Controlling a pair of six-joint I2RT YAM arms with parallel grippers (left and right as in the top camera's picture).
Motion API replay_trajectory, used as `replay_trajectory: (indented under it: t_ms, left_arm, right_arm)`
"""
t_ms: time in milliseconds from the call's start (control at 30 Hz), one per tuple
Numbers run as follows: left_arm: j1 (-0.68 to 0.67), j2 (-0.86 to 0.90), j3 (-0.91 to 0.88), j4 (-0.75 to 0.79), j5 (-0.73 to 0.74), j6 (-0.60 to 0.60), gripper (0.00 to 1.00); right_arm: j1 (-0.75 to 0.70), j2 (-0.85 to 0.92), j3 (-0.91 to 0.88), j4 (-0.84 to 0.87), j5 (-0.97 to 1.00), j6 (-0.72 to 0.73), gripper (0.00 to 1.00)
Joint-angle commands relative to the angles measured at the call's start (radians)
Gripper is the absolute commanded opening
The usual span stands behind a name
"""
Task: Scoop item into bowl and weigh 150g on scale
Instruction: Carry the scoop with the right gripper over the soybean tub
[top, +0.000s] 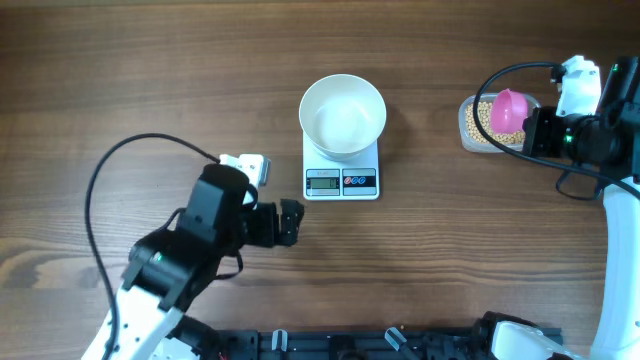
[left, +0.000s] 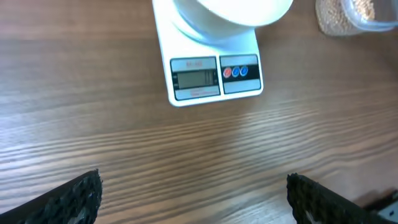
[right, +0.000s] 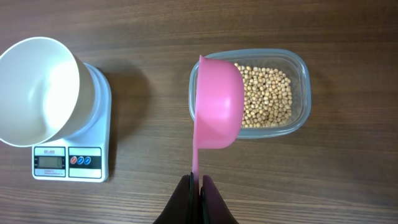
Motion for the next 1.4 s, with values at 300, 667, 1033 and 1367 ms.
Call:
replay_trajectory:
  t_ms: [300, 667, 1033, 1367]
  left_arm:
    - [-0.133, 0.021, 0.018, 0.004, -0.205, -0.059, 1.00]
    - [-0.133, 0.023, 0.018, 0.014, -0.108, -0.007, 1.00]
    - [-0.133, 0.023, 0.018, 0.013, -0.151, 0.002, 1.00]
    - [-0.133, 0.023, 0.018, 0.013, -0.152, 0.002, 1.00]
  right_arm:
    - [-0.001, 0.002, 0.018, -0.001, -0.023, -0.021, 0.04]
    - [-0.001, 0.002, 0.018, -0.001, -0.023, -0.021, 0.04]
    - [-0.001, 0.002, 0.018, 0.002, -0.023, -0.022, 0.04]
    - [-0.001, 0.002, 0.018, -0.002, 0.000, -0.021, 0.04]
